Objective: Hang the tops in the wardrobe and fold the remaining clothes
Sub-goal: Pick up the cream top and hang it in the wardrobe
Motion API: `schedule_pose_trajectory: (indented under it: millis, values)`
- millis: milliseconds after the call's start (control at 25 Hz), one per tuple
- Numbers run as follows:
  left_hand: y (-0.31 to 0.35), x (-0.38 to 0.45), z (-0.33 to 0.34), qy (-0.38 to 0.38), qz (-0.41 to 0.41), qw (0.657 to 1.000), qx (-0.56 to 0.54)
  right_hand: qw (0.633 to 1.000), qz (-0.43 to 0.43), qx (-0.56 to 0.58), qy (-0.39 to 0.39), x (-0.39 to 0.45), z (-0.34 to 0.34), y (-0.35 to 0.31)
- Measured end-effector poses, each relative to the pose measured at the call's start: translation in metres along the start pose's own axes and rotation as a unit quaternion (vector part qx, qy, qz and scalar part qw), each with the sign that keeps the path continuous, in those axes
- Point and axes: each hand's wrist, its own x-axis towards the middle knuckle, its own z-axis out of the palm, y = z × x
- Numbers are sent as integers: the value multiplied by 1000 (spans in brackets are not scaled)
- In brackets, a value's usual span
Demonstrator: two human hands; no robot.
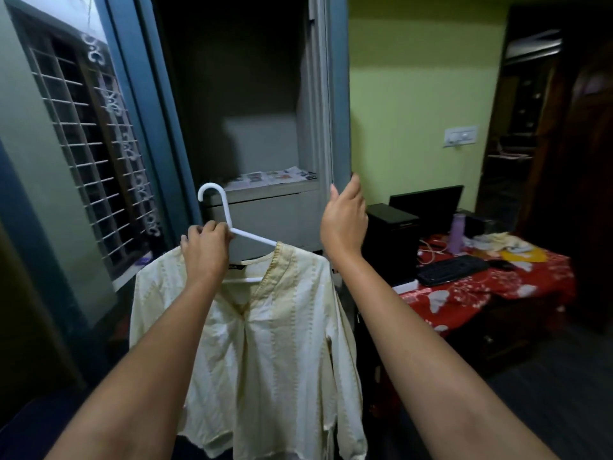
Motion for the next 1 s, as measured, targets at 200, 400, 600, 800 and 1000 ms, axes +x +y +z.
schedule_pose_trajectory:
  millis: [200,400,600,800,1000]
  values:
    - [44,16,17,-2,47,997,-57,996,87,12,34,36,-34,49]
    - [74,24,29,-19,61,994,-93,991,131,29,15,67,-52,87]
    - [85,26,30,-26,71,992,-97,990,136,-17,38,62,-47,84]
    - [88,42,21,-31,82,993,-84,980,-148,-125,-42,10,0,35]
    - [64,72,19,-36,121,987,-98,946,-120,-144,-263,7,37,9]
